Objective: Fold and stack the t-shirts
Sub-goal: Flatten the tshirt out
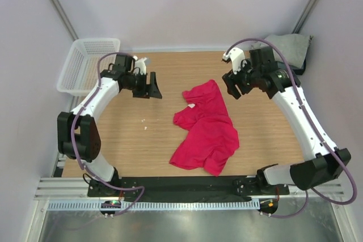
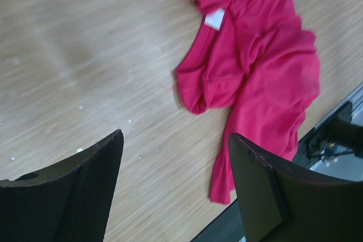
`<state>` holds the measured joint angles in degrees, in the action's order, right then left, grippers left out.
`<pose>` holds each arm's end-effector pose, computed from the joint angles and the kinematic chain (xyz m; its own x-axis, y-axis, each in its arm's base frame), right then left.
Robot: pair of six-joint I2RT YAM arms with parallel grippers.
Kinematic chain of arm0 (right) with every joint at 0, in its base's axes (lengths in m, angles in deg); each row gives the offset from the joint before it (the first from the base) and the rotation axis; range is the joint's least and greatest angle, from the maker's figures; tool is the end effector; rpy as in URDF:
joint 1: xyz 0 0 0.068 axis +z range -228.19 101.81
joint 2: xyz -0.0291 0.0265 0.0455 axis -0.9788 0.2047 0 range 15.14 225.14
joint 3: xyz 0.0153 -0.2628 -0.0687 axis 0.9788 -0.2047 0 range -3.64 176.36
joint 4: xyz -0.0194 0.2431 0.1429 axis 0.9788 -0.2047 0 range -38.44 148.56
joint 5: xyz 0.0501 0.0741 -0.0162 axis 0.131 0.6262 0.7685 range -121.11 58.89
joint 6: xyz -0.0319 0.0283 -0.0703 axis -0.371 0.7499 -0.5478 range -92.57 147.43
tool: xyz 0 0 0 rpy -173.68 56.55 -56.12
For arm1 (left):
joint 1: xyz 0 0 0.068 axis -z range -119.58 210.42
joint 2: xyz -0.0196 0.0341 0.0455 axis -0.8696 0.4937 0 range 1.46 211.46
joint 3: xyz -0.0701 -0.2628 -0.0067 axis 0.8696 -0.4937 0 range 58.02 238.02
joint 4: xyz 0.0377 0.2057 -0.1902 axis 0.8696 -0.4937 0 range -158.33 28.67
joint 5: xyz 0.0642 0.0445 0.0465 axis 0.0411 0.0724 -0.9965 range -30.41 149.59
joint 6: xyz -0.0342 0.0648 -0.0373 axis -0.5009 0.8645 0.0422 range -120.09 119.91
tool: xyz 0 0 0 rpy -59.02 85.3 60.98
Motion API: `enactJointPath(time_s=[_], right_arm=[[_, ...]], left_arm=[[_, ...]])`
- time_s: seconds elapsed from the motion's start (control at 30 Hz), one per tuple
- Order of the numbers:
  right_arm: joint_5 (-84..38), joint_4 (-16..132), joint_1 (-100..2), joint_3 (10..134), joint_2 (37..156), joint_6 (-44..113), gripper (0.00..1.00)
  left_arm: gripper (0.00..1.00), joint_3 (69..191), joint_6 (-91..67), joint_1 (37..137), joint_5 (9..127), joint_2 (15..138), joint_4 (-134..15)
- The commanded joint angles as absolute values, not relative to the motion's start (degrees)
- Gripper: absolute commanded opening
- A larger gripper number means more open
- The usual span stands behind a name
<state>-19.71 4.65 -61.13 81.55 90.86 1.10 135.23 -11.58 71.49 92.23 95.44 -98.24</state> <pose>0.2942 0.1051 0.3709 -0.4126 -0.5814 -0.7013 -0.6754 0.7118 -0.1927 0.3766 -0.1130 0.2482 -0.8695 -0.0007 -0.4939 0.3083 0.7804 -0.5439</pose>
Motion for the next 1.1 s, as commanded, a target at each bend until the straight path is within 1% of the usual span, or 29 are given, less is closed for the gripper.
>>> enactJointPath(time_s=[0.0,0.1,0.17,0.3,0.33,0.4,0.47,0.5,0.53,0.63,0.83,1.0,1.07], right_arm=[[-13.2,13.2,-60.0,82.4,93.4,3.3,0.68],[-14.0,19.8,-58.4,78.5,96.2,5.1,0.69],[-14.6,20.4,-57.5,79.7,98.9,4.9,0.68],[-15.8,18.0,-56.0,87.8,110.3,3.3,0.67],[-16.2,18.4,-56.0,90.4,111.9,3.3,0.67],[-17.0,20.8,-56.0,92.4,114.8,4.0,0.67],[-19.1,21.1,-55.8,96.7,118.8,5.6,0.67],[-19.9,20.9,-55.8,98.2,119.8,6.0,0.67],[-20.1,20.9,-55.9,100.3,121.1,6.0,0.67],[-21.3,20.9,-55.8,101.3,121.7,4.1,0.68],[-22.4,23.0,-55.8,97.5,119.7,2.9,0.68],[-23.0,23.2,-55.5,98.0,118.8,1.8,0.68],[-23.2,23.4,-55.6,98.1,118.8,1.7,0.68]], left_arm=[[0.76,134.9,-4.8,71.9,93.5,96.1,-103.6],[0.75,134.7,-1.7,72.0,91.7,97.5,-105.9],[0.74,134.9,-2.6,72.0,91.6,99.4,-105.9],[0.71,135.5,-6.0,72.0,93.6,105.3,-103.1],[0.66,136.9,-6.1,72.1,94.6,107.3,-103.1],[0.63,139.0,-7.9,72.4,95.6,113.7,-103.6],[0.61,141.4,-7.2,74.2,95.6,116.8,-104.7],[0.61,142.5,-6.3,75.3,93.1,118.7,-105.7],[0.60,144.2,-5.3,77.3,93.2,119.6,-106.5],[0.60,146.3,-6.2,80.2,97.4,122.2,-108.0],[0.59,148.0,-8.1,84.5,100.1,126.5,-108.4],[0.58,151.2,-7.2,84.5,97.1,129.0,-110.0],[0.43,152.2,-7.0,84.5,96.5,129.9,-110.0]])
